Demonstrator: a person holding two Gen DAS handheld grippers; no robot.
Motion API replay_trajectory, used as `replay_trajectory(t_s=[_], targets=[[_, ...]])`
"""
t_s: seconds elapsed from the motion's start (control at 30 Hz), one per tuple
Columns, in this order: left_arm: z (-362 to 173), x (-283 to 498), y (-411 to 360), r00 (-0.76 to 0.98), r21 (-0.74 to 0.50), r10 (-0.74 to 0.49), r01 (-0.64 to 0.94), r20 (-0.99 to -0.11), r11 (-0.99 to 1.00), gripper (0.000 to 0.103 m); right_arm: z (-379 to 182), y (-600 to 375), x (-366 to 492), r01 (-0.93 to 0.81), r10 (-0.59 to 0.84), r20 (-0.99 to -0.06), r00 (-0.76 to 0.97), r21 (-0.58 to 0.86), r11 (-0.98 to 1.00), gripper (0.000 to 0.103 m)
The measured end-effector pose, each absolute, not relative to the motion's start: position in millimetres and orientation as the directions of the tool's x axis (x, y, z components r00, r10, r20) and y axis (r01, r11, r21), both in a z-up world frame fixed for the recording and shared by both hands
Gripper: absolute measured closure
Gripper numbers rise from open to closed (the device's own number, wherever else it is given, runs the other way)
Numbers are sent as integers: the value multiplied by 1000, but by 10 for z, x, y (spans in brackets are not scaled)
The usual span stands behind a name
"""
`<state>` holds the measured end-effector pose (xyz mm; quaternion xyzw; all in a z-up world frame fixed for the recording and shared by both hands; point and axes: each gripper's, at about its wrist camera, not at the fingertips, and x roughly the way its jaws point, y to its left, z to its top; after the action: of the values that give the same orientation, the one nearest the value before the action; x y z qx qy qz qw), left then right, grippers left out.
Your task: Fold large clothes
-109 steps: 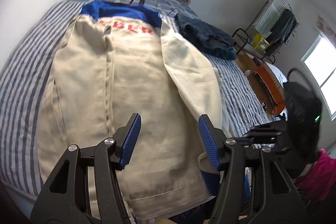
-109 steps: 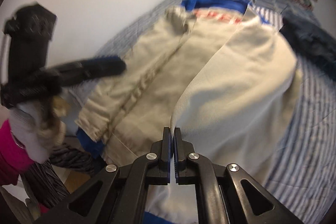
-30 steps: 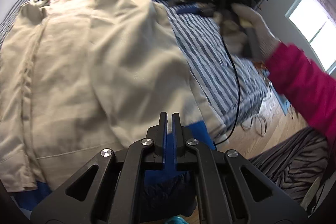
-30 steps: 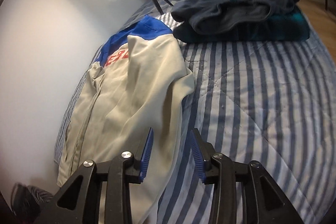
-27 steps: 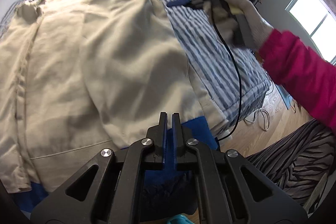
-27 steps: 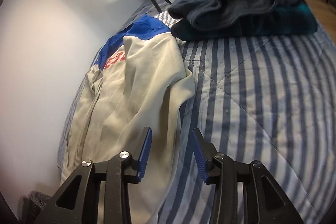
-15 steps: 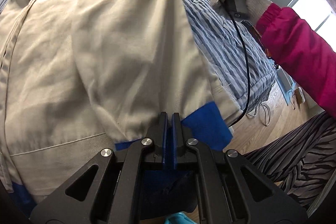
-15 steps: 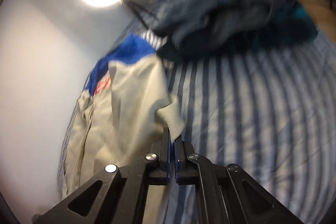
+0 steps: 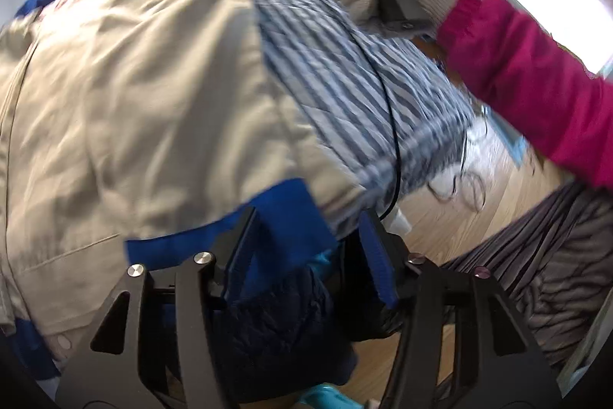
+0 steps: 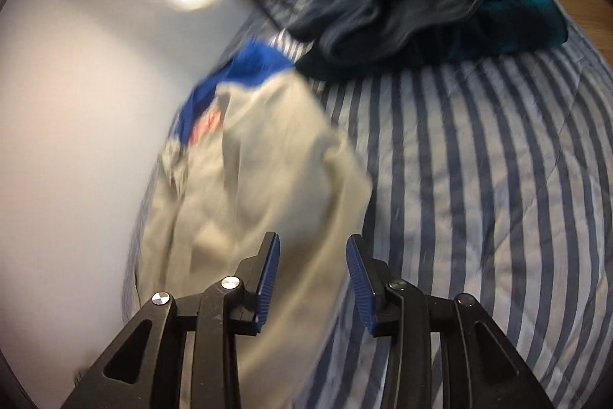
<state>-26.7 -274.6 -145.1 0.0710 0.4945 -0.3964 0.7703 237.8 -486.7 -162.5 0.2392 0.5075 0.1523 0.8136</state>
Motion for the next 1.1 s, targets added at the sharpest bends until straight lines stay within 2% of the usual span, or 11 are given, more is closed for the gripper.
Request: replay_trajectory(t_s=[0.17, 0.23, 0.3, 0.37, 0.6, 0.83, 0.87, 0.93, 0.97, 1.0, 1.1], targets=[[-1620, -420, -2839, 265, -119, -451, 742, -852, 660, 48, -1869, -4660, 2390, 1, 492, -788, 370, 530, 848, 68], [-1646, -442, -2837, 291, -85, -438, 745, -851, 662, 50, -1911, -4612, 2421, 6, 477, -797, 371, 515, 857, 85], [-1629, -433, -2821, 317, -60, -422, 737, -849, 673, 80, -1911, -4618, 2438, 13, 476, -793, 381, 519, 854, 96], [-1590, -369, -2767, 304, -93, -436, 723, -847, 685, 99, -1854, -4638, 2452, 13, 466, -786, 406, 515, 857, 101], [-1398, -293, -2834, 287, -198, -523, 699, -803, 687, 101, -1591, -4664, 2522, 0, 361, -794, 489, 414, 910, 103], [-1520, -426, -3092, 281, -126, -461, 728, -842, 674, 101, -1743, -4678, 2572, -3, 428, -789, 441, 476, 879, 96], [-1467, -461, -3084, 295, -112, -461, 732, -837, 672, 97, -1733, -4690, 2555, -6, 439, -783, 441, 487, 873, 94], [-1377, -490, -3078, 320, -99, -467, 730, -824, 676, 75, -1690, -4764, 2505, -11, 456, -765, 455, 507, 862, 77], [-1343, -485, -3088, 336, -93, -469, 725, -817, 682, 50, -1663, -4797, 2476, -13, 461, -758, 460, 514, 858, 76], [-1322, -479, -3107, 353, -84, -474, 725, -806, 684, 39, -1643, -4831, 2453, -18, 470, -751, 463, 523, 852, 76], [-1440, -430, -3254, 342, -41, -436, 746, -832, 664, 39, -1571, -4937, 2370, -17, 474, -741, 476, 531, 847, 73]])
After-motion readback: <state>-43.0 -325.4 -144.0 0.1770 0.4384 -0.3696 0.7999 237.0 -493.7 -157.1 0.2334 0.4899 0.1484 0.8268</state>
